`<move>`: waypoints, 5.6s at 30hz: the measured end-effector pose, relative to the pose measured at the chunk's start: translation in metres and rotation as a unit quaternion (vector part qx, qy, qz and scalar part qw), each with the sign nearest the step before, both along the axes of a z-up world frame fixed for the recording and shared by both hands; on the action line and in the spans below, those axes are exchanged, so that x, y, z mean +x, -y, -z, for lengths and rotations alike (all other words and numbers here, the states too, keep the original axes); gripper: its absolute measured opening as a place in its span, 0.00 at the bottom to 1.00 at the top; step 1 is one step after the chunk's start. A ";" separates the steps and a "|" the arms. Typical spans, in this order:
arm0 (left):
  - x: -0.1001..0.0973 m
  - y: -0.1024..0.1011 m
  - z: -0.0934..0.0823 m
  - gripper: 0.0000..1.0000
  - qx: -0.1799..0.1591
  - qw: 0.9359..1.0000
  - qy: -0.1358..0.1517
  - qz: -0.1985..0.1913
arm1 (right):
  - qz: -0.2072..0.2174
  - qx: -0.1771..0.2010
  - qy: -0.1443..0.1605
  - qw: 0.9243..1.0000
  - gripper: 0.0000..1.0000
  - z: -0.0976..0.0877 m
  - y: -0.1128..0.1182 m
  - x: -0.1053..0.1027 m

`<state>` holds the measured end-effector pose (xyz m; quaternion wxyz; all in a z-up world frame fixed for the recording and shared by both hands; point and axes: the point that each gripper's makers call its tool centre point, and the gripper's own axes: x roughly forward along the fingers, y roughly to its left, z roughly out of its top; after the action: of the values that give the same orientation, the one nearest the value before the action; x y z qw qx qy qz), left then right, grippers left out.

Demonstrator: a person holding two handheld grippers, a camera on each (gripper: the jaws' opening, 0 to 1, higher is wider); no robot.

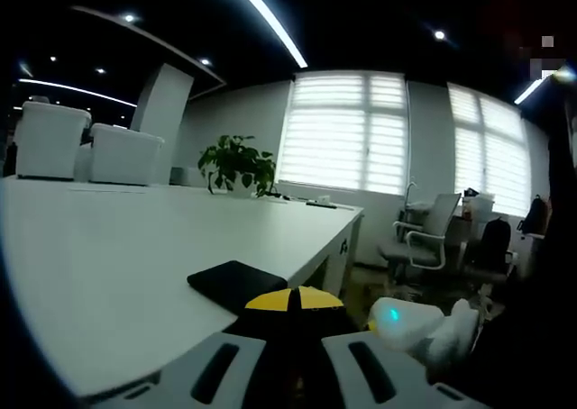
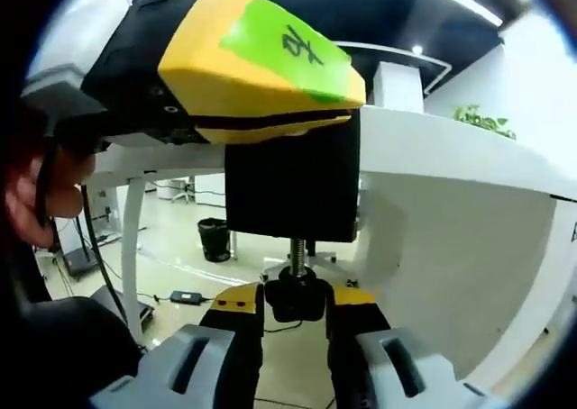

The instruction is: Clamp the fixed fixture on the desktop, loosen the retaining clip, secure it to the edge of the desk, and tighten the retaining clip.

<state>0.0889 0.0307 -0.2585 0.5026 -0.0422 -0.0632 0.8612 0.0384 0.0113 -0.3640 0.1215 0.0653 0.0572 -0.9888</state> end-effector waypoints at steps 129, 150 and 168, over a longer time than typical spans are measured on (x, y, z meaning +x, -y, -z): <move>-0.001 -0.001 0.001 0.01 -0.015 1.000 -0.001 0.005 | -0.343 0.007 -0.019 0.939 0.24 -0.014 0.017 0.017; 0.000 -0.001 0.000 0.01 -0.002 1.000 0.005 0.005 | -0.023 -0.025 -0.015 0.999 0.62 0.004 0.015 0.012; 0.000 -0.001 0.000 0.01 -0.003 1.000 0.001 0.002 | 0.093 0.016 -0.035 0.995 0.30 -0.013 -0.005 0.015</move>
<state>0.0891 0.0314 -0.2588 0.5037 -0.0446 -0.0605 0.8606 0.0531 0.0162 -0.3513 0.0255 0.0372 0.0711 -0.9964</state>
